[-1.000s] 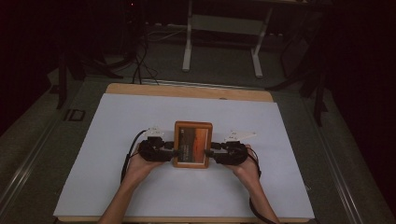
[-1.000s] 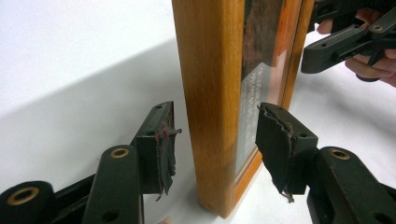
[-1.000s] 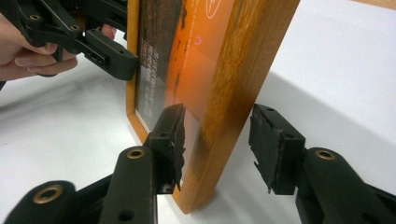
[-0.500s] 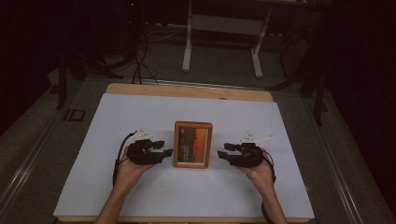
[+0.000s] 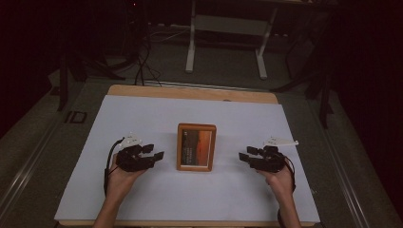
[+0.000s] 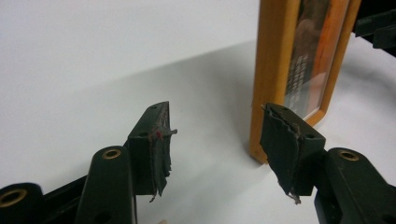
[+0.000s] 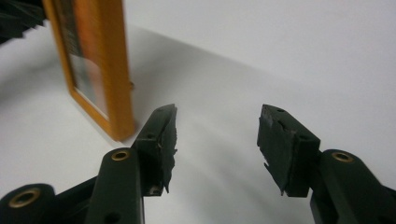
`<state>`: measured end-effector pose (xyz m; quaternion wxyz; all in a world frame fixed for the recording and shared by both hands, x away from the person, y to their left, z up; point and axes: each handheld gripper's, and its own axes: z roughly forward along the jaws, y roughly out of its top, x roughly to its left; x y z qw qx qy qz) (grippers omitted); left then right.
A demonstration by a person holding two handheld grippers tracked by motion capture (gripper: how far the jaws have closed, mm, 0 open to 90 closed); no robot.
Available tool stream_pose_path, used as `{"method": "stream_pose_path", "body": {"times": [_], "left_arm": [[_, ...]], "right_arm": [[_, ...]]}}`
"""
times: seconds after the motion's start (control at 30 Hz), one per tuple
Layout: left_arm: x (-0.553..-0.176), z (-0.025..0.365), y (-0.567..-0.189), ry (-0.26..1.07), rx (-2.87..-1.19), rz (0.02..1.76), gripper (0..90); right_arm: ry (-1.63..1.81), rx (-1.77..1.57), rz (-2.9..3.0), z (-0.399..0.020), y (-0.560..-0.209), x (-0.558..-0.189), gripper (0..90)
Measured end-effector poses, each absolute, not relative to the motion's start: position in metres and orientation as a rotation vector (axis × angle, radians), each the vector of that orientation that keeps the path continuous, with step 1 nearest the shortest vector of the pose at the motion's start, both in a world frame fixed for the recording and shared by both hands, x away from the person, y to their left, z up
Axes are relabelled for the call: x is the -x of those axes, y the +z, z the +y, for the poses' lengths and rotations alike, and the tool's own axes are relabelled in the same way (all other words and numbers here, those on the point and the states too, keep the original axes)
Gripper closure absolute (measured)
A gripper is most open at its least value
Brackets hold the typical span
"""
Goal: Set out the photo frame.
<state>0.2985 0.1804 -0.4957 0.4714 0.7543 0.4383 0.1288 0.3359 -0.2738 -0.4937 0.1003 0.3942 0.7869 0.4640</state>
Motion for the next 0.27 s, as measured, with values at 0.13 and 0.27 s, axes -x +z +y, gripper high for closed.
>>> {"method": "stream_pose_path", "body": {"times": [0.13, 0.27], "left_arm": [[-0.300, 0.185, -0.500, 0.311, -1.850, 1.089, 43.8], [-0.301, 0.186, -0.501, 0.325, -1.857, 1.099, 43.8]], "right_arm": [[1.313, -1.177, 2.334, -0.272, -0.500, -0.338, 46.3], [1.253, -1.153, 2.372, -0.264, -0.505, -0.340, 45.8]]}}
